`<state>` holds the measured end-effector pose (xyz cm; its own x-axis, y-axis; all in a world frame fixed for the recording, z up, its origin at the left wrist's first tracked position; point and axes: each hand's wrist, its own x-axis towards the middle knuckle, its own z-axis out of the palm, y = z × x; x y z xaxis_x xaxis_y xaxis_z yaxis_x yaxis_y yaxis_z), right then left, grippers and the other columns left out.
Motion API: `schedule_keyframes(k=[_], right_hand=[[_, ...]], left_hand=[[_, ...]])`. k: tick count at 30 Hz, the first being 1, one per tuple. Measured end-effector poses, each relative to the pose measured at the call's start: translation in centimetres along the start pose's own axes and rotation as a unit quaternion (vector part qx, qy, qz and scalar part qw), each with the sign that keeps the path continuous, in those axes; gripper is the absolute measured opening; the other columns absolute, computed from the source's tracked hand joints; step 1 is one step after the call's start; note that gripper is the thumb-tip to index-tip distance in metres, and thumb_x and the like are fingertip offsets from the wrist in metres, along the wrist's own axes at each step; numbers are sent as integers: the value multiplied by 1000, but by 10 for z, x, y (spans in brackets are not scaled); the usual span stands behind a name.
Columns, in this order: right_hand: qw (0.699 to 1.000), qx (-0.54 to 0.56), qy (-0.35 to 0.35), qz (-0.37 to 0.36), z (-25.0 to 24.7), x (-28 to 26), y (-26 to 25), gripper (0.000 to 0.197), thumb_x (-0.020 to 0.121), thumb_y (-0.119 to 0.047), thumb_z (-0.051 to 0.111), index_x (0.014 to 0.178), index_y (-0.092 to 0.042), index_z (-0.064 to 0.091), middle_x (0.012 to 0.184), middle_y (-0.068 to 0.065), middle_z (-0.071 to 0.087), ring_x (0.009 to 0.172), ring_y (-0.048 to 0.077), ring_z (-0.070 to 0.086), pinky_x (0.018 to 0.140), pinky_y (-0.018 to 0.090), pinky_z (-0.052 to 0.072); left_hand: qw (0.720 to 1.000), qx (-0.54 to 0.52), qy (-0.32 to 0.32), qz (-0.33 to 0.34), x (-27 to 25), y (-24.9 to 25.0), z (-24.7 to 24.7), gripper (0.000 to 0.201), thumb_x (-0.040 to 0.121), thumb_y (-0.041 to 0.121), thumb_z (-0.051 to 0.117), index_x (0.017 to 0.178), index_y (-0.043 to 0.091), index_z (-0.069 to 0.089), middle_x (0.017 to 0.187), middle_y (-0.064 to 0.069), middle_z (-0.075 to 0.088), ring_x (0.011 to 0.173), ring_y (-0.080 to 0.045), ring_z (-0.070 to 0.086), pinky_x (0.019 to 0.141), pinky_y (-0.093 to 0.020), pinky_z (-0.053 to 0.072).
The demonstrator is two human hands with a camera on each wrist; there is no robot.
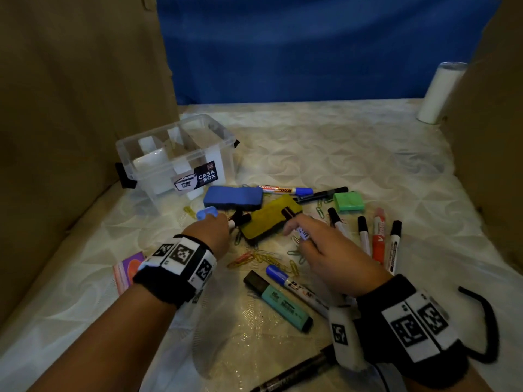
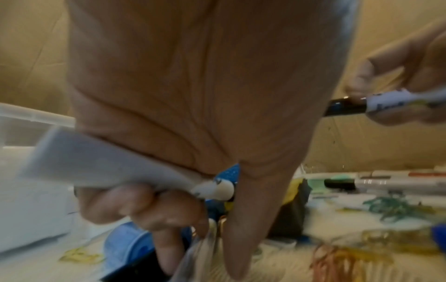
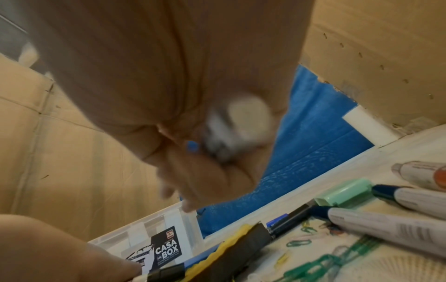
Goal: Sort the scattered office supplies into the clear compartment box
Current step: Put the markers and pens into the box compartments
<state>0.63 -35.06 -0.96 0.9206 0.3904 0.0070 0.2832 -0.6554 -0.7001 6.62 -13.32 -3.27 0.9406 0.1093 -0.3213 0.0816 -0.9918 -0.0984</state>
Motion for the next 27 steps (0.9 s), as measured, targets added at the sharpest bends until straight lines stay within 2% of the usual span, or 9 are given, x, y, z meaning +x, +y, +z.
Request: schedule_keyframes(k=[2,3,5,7,10,15,19,22,27], right_hand=[[1000,0,10,-2,2,0,3,44,98,-14,37,134,-41,35,93,-9,58,77,3,58,69,21,48],[1000,-4,12,1,2,1,5,50,98,-15,38,138,-44,27,88,-5,61,75,10,60,70,29,50],[1000,-20,-1,21,2,2,5,52,98,-19,38,140,-43,21,66,-3,54,59,15,53,59,32,41],[999,-32,-20,38,-1,6,6,35,99,-26,39,131,-37,31,68,-2,56,66,16,56,62,31,40],[997,-35,-29,65,-11,13,2,10,96,-36,43,103,-30,45,74,-6,56,78,18,58,70,34,43],[993,-95,-37,62,-33,50,-29,19,98,-37,40,101,-20,47,78,0,54,75,21,54,64,33,38],[991,-133,-25,8,-43,111,-74,28,99,-33,42,119,-15,49,100,8,58,82,22,55,61,31,39],[991,-131,23,-2,-37,176,-103,27,96,-22,45,119,-12,54,112,14,61,89,31,64,76,43,55],[960,-276,-12,31,2,289,-117,35,95,-27,50,122,-7,57,122,17,60,106,34,61,79,34,48]], left_hand=[[1000,-7,4,-14,0,-1,-1,45,97,14,38,139,3,27,143,-22,35,121,-36,52,99,-43,43],[1000,-17,9,-17,0,-1,-1,44,98,17,38,139,3,27,142,-22,34,119,-35,53,98,-43,43],[999,-43,17,-21,-1,-3,1,45,98,24,39,137,3,28,140,-21,34,114,-35,55,95,-44,44],[998,-62,10,-23,-6,-6,0,51,95,26,43,137,2,28,136,-22,39,107,-34,59,89,-41,47],[999,-45,-19,11,-18,-17,-9,42,92,27,47,128,7,44,125,-16,55,105,-29,61,84,-34,48],[995,-96,-1,31,-44,-51,-22,32,95,38,40,113,14,51,112,-8,58,94,-25,55,73,-29,37],[987,-155,35,23,-55,-76,-22,22,97,39,38,91,19,45,80,1,46,71,-18,45,63,-31,32],[979,-190,59,40,-59,-91,-19,24,99,33,38,77,24,33,71,4,36,59,-14,36,60,-31,28],[978,-174,78,81,-67,-116,-15,16,100,29,35,85,27,31,71,9,34,59,-5,33,54,-28,24]])
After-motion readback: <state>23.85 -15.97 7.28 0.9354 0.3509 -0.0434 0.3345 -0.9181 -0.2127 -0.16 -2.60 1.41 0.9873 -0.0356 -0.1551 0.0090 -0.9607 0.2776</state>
